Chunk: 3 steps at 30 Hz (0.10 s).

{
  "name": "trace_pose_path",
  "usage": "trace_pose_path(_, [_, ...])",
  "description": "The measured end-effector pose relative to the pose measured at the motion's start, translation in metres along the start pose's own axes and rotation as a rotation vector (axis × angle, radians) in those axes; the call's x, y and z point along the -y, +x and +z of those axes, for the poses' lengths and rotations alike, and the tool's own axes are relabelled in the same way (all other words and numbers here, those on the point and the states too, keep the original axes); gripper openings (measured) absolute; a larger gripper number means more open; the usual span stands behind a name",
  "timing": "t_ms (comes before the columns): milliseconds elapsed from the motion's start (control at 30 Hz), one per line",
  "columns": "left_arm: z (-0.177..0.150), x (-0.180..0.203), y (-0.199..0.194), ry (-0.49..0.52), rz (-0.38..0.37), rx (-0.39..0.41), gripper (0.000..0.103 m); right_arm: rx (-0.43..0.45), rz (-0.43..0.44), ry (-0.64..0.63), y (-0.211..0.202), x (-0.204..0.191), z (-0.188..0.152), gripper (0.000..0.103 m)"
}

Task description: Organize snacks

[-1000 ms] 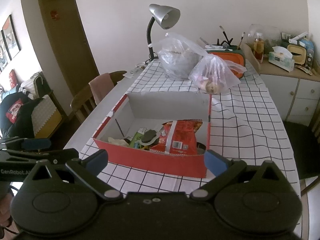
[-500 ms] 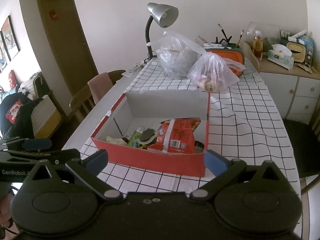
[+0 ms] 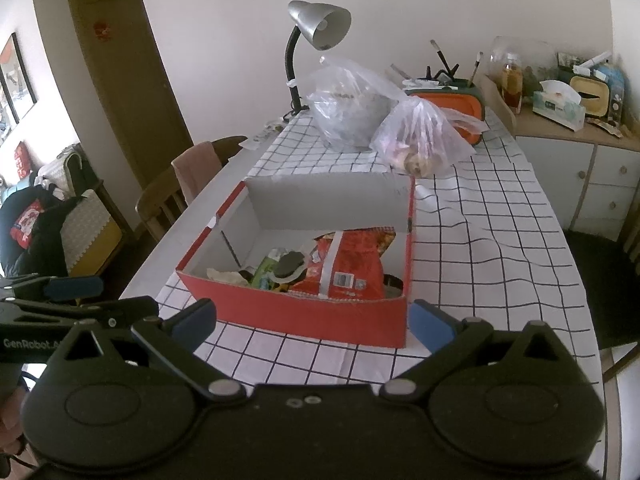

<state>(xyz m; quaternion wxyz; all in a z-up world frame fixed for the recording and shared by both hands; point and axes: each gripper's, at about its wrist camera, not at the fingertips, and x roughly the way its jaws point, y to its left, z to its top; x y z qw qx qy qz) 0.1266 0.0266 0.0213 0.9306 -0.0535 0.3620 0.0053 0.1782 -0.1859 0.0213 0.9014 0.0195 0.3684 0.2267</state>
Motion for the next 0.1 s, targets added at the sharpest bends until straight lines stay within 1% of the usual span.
trace_pose_path(100, [-0.0009, -0.0002, 0.0015, -0.004, 0.003, -0.006, 0.096, -0.003, -0.001, 0.006, 0.0005, 0.0024, -0.0017, 0.103])
